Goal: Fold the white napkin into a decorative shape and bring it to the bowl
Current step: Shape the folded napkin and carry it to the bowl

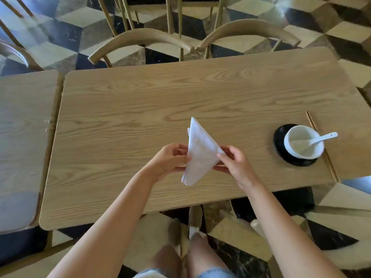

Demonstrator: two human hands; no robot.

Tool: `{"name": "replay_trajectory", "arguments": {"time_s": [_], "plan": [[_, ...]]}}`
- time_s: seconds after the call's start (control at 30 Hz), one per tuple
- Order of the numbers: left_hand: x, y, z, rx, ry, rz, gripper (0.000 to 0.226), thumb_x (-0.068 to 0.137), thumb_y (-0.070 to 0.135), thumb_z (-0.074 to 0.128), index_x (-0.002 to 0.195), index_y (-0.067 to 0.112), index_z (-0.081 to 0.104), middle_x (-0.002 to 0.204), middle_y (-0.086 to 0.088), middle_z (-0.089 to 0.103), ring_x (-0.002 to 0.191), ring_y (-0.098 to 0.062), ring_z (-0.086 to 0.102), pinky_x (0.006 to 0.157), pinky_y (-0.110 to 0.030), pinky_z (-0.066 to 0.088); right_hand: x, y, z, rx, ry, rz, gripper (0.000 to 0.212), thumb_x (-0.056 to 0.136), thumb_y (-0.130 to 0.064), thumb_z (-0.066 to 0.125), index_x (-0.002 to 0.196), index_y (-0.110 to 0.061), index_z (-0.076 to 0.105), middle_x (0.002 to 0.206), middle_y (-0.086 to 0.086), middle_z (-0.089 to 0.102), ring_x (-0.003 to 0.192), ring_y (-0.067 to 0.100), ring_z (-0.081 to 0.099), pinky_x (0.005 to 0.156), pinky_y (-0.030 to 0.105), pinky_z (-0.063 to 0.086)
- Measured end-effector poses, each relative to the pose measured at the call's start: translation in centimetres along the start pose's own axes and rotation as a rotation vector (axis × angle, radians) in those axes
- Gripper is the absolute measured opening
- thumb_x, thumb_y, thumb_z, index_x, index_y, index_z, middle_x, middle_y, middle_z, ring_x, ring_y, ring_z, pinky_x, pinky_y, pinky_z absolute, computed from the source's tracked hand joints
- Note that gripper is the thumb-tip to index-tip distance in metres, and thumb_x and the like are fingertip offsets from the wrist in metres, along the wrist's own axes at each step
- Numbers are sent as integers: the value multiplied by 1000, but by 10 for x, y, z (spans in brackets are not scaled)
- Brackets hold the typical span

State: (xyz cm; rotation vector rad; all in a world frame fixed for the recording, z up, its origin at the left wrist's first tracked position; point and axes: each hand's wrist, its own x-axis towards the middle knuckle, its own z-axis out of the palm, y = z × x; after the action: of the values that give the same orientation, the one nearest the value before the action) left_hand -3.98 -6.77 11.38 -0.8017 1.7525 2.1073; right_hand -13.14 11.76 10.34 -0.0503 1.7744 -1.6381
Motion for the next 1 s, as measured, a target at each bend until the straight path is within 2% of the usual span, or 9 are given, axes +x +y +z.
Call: {"name": "replay_trajectory", "arguments": {"time_s": [0.17, 0.3, 0.47, 0.6, 0.7, 0.77, 0.87, 1.0], "plan": [[-19, 3, 44, 43, -122, 13, 44, 77, 5, 66, 120, 11, 55, 111, -12, 64, 101, -24, 66, 84, -41, 55, -43, -7, -33, 11, 85, -61, 13, 89, -5, 53, 99, -9, 61, 93, 8, 67, 85, 21, 67, 67, 28, 58], [-21, 12, 108, 73, -147, 76, 43, 81, 2, 65, 122, 12, 55, 117, -18, 61, 102, -25, 66, 84, -43, 55, -72, -16, -90, 31, 151, -107, 14, 89, -6, 53, 102, -7, 60, 94, 9, 67, 86, 21, 67, 68, 29, 58], [-17, 14, 186, 68, -95, 144, 36, 85, -3, 61, 117, 11, 57, 110, -17, 62, 98, -23, 66, 77, -36, 57, -94, -25, -163, 5, 159, -156, 21, 89, -9, 55, 109, -5, 60, 99, 9, 65, 91, 20, 66, 72, 32, 58], [-20, 7, 254, 9, 7, 202, 34, 84, -4, 60, 113, 15, 60, 95, -7, 62, 88, -14, 67, 74, -33, 57, -110, -33, -232, -54, 37, -163, 19, 90, -10, 56, 108, -8, 61, 98, 7, 66, 92, 19, 67, 76, 34, 57], [-25, 3, 292, -17, 51, 214, 36, 85, -5, 58, 117, 12, 59, 89, -2, 63, 82, -10, 67, 73, -32, 58, -117, -35, -269, -60, -15, -155, 16, 89, -10, 57, 104, -12, 63, 98, 7, 67, 89, 18, 67, 75, 33, 57], [-21, 5, 311, -27, 91, 225, 38, 85, -5, 58, 118, 12, 60, 89, -4, 63, 81, -10, 67, 73, -32, 58, -114, -40, -288, -50, -37, -148, 17, 90, -13, 57, 105, -9, 64, 99, 10, 68, 90, 19, 67, 74, 33, 57], [-12, 13, 333, -38, 98, 241, 35, 84, -3, 60, 111, 19, 65, 101, -13, 66, 89, -17, 68, 74, -33, 58, -108, -49, -309, -14, -35, -140, 13, 89, -15, 58, 98, -11, 66, 94, 8, 69, 86, 18, 67, 69, 29, 56], [10, 26, 356, -33, 81, 240, 35, 83, -4, 60, 103, 24, 67, 95, -6, 65, 89, -16, 68, 74, -33, 58, -100, -55, -336, 9, 12, -140, 12, 91, -12, 56, 98, -10, 65, 92, 8, 67, 83, 16, 65, 63, 23, 55]]}}
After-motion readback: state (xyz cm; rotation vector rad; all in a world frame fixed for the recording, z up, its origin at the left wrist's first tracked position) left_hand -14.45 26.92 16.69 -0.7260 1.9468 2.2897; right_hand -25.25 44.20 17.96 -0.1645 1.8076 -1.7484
